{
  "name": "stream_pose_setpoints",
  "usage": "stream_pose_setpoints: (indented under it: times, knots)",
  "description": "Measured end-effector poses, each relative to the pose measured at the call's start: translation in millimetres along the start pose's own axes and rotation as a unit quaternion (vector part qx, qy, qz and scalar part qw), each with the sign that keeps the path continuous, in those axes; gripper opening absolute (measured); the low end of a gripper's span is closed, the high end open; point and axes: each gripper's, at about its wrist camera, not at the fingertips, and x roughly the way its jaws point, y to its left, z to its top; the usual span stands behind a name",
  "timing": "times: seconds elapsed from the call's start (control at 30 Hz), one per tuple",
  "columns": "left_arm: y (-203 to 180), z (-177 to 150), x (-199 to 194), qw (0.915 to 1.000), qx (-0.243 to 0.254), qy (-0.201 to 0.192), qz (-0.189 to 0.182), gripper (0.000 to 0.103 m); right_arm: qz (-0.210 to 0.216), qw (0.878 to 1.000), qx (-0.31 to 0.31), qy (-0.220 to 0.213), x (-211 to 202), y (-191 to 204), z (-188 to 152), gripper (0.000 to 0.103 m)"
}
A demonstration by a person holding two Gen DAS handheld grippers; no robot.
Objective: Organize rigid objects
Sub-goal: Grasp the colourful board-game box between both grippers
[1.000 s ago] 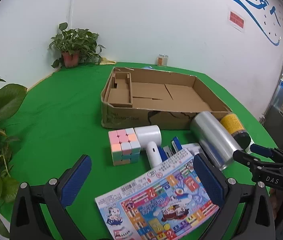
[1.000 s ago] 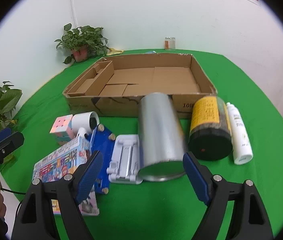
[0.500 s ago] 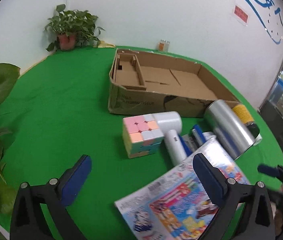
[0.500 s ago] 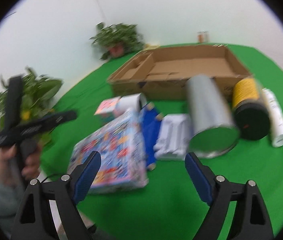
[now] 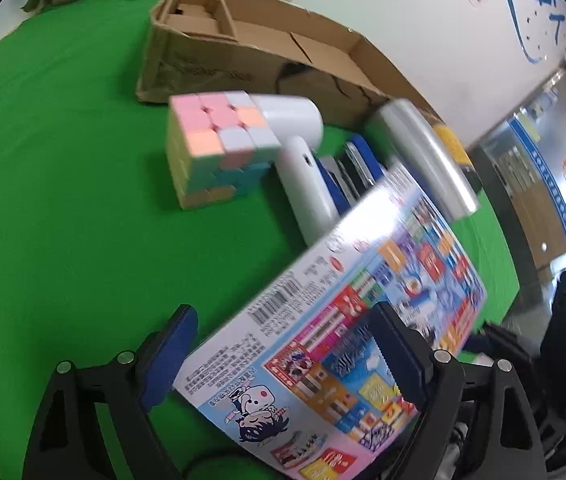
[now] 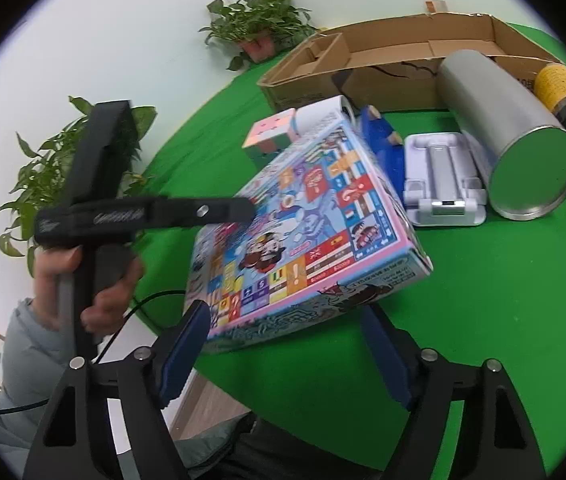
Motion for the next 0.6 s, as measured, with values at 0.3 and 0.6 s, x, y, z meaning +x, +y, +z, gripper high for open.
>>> stream_pose_setpoints:
  times: [0.3,0.6]
  knots:
    - [-38,-20,22,0.9981,-0.013,0.041,-0.044,0.083,-0.041,0.999,0.014,-0.004,-3,-38,25,0.073]
    - [-21,-13,30,0.9943,-0.069,0.047,-0.066,0.083,-0.066,0.997,0.03,-0.013,-39,-62,31,0.073]
